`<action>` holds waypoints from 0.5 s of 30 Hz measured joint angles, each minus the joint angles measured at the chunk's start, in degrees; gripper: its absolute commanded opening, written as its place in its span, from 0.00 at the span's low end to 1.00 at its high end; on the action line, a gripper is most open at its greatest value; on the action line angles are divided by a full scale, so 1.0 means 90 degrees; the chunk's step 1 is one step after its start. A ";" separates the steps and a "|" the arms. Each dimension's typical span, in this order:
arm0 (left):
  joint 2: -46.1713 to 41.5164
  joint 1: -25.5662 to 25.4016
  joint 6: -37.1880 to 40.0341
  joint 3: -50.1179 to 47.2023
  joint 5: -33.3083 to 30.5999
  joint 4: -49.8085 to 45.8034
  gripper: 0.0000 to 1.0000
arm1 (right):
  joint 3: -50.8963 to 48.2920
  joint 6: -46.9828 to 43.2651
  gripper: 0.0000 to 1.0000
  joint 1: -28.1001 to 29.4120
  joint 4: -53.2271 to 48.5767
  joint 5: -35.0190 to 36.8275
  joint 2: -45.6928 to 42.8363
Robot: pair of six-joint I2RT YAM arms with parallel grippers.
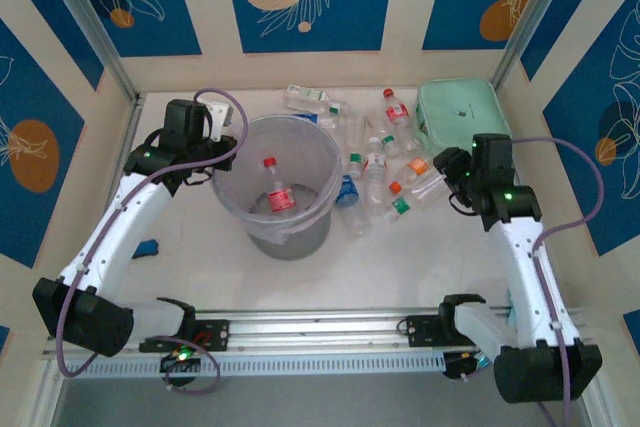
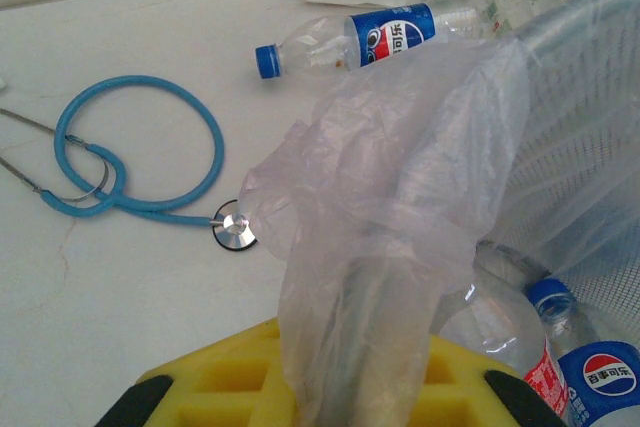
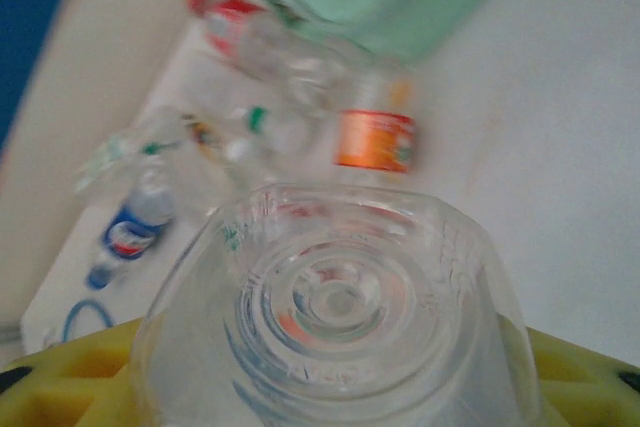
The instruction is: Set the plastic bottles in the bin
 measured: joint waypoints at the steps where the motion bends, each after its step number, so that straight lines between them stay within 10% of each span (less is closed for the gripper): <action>1: 0.0000 0.0005 0.0000 -0.0005 0.0000 0.0005 0.00 | 0.0107 -0.0299 0.00 0.0015 0.0185 -0.0238 -0.0119; 7: 0.0000 0.0015 0.0000 -0.0010 0.0000 0.0010 0.00 | 0.1253 -0.1610 0.00 0.0447 0.1120 -0.1566 -0.0158; 15: -0.0002 0.0029 0.0000 -0.0017 0.0000 0.0019 0.00 | 0.2574 -0.3453 0.00 0.2645 0.1962 -0.2297 0.0525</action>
